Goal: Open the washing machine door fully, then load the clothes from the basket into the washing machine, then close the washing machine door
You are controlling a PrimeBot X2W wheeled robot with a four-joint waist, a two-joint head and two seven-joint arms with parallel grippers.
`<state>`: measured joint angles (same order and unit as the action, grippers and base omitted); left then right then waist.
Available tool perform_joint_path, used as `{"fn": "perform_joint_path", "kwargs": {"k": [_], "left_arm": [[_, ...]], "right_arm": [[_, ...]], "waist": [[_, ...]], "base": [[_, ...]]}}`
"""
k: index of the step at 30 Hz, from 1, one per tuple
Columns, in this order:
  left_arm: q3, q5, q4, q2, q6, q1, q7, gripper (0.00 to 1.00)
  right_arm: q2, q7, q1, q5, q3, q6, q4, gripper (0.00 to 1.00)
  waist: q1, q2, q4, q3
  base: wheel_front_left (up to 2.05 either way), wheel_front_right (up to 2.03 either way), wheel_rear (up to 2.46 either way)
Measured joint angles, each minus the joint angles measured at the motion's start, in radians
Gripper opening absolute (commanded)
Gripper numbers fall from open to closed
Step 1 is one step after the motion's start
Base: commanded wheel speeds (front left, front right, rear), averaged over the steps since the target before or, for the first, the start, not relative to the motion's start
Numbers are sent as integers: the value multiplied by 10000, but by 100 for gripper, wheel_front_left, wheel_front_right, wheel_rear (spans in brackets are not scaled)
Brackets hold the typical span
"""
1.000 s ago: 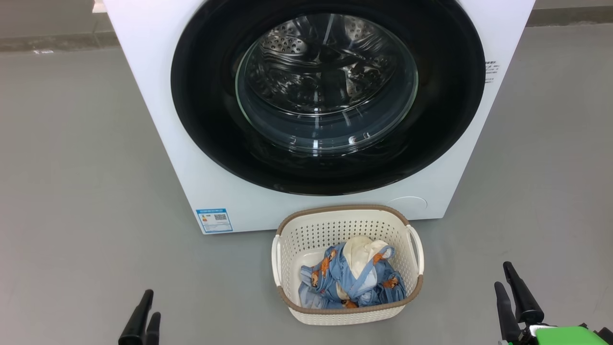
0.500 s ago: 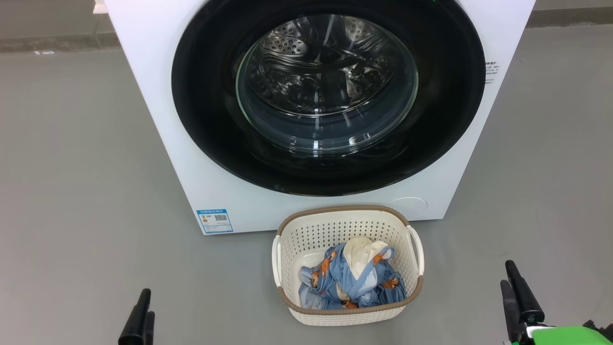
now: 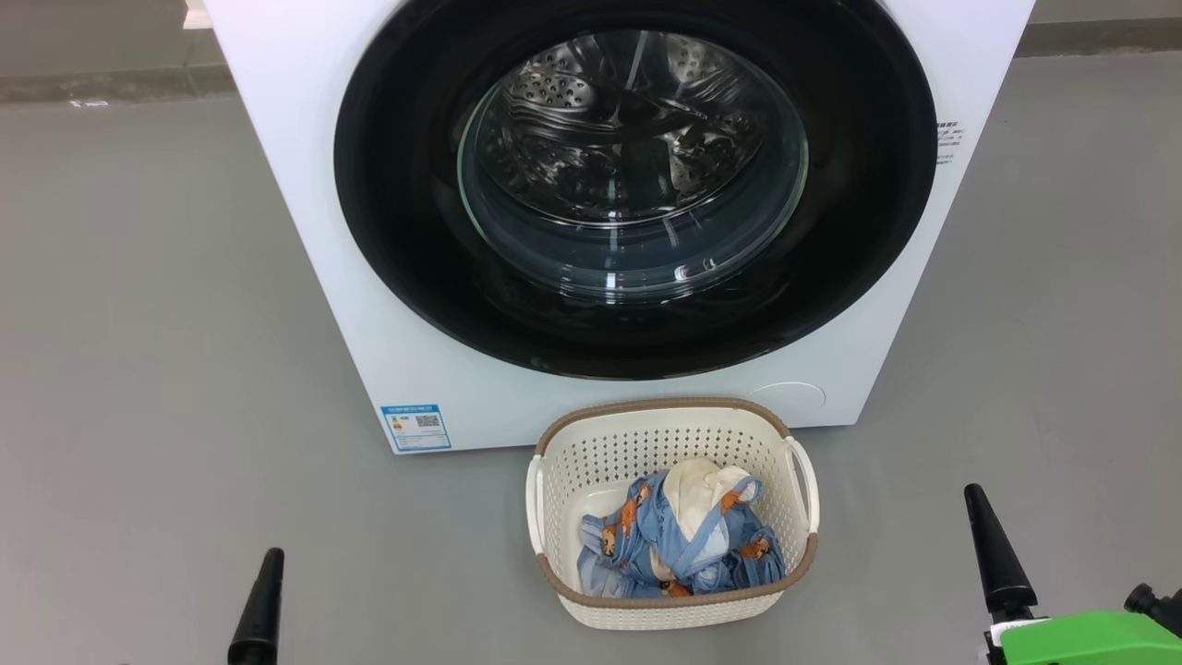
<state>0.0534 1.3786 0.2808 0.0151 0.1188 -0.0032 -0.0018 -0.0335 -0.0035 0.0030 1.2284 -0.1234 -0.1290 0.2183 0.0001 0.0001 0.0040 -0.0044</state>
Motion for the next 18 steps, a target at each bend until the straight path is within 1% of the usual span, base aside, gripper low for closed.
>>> {"fn": "perform_joint_path", "kwargs": {"k": [9, 13, 18], "left_arm": [[10, -1475, -186, 12, 2, 11, -267, 100], [15, -2142, -244, 12, 2, 48, -384, 100], [54, -3160, -405, 19, 2, 52, -525, 100]], "right_arm": [[-104, -265, 26, -1578, 161, 0, -297, 100], [-255, -378, 62, -2336, 251, 0, -397, 100], [-370, -518, 233, -3333, 420, 0, -477, 100]], "waist": [[0, 0, 30, -21], [0, 0, 37, -30], [0, 0, 50, -41]], "base": [[0, 0, 0], [0, 0, 0], [0, 0, 0]]}}
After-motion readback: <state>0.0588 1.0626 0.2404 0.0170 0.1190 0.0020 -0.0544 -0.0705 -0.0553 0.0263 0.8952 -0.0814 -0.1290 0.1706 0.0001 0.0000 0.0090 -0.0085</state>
